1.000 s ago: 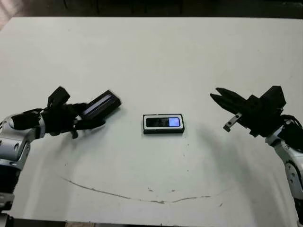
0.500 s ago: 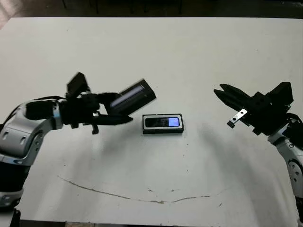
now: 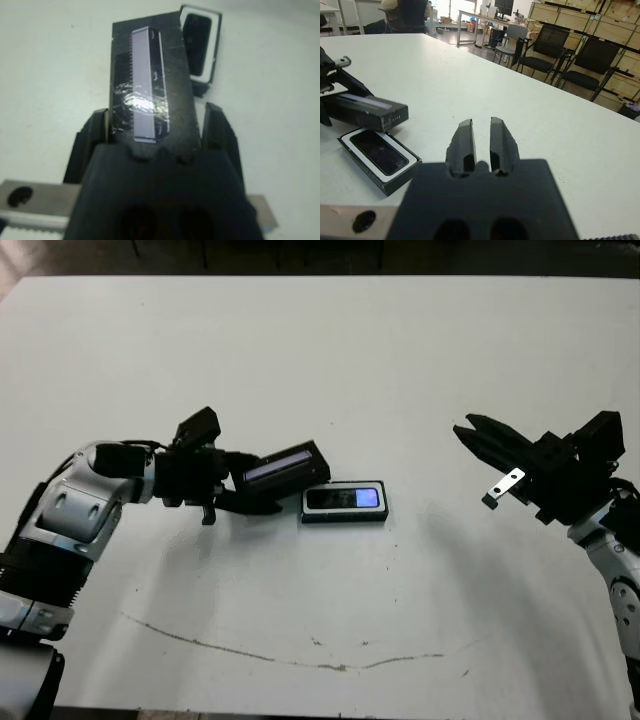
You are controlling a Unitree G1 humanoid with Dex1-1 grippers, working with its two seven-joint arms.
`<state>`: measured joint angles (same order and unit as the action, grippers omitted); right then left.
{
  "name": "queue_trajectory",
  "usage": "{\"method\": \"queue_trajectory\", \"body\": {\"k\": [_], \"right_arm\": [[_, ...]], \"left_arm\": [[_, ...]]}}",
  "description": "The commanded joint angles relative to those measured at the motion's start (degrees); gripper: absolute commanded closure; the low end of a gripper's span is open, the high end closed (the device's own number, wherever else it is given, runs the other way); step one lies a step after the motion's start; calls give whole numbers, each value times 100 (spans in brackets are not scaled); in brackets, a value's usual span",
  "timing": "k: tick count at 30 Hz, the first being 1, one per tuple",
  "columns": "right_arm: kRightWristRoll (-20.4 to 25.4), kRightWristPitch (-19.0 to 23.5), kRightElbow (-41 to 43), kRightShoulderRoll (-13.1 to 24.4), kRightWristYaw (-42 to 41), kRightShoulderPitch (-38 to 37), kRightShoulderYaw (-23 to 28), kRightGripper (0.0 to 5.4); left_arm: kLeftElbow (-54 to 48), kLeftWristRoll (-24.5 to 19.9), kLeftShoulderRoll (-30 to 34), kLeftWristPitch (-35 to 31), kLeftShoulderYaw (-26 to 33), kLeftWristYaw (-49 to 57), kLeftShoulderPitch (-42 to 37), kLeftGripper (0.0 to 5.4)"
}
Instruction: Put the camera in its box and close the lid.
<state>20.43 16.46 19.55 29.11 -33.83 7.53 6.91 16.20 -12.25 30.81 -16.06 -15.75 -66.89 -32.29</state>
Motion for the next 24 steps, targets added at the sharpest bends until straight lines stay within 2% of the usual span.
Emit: {"method": "queue_trajectory", "body": {"k": [1, 9, 24], "right_arm": [[-1, 85, -16, 20, 2, -65, -12, 540], [-34, 141, 85, 43, 63, -102, -23, 540], [-32, 157, 79, 4, 72, -153, -52, 540]], "left_arm": [[342, 183, -120, 39, -139, -123, -115, 365], [542, 386, -287, 211, -341, -448, -279, 365], [214, 201, -360, -220, -307, -852, -266, 365]]}}
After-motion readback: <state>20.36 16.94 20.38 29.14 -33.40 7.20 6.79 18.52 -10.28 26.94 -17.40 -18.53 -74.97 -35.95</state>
